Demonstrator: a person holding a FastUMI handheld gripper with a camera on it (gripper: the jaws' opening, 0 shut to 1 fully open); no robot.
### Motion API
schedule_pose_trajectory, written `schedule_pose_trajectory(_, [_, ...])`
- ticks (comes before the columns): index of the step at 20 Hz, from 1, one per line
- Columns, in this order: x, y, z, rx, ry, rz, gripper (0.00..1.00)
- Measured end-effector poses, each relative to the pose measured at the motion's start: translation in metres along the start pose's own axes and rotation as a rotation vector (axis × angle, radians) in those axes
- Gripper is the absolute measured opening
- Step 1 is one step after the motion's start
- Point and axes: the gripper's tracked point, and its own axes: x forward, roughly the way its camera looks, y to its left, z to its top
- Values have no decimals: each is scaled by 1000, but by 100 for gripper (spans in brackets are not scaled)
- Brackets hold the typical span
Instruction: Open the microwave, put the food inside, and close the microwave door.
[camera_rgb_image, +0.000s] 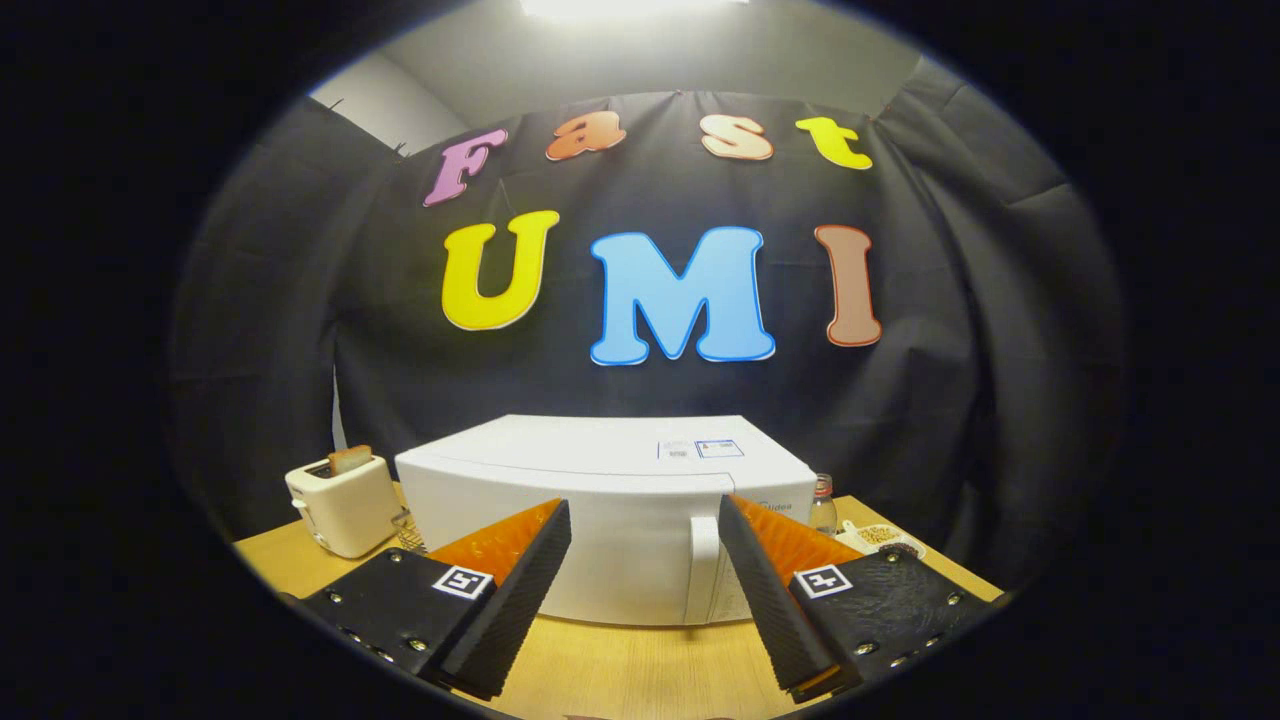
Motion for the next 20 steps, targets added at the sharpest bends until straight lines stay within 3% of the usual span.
schedule_pose_trajectory(3, [21, -17, -30, 20, 37, -38, 95])
schedule_pose_trajectory(5, [32, -24, -41, 19, 33, -59, 82])
schedule_pose_trajectory(11, [63, -32, -76, 32, 57, -54, 83])
schedule_pose_trajectory(12, [66, -35, -80, 23, 58, -62, 70])
schedule_pose_trajectory(15, [76, -41, -85, -12, 6, -87, 66])
schedule_pose_trajectory(17, [80, -39, -96, -12, 23, -89, 38])
schedule_pose_trajectory(18, [82, -42, -93, -18, 31, -95, 36])
schedule_pose_trajectory(19, [68, -37, -93, -8, 27, -81, 28])
schedule_pose_trajectory(20, [79, -41, -95, 8, 30, -62, 27])
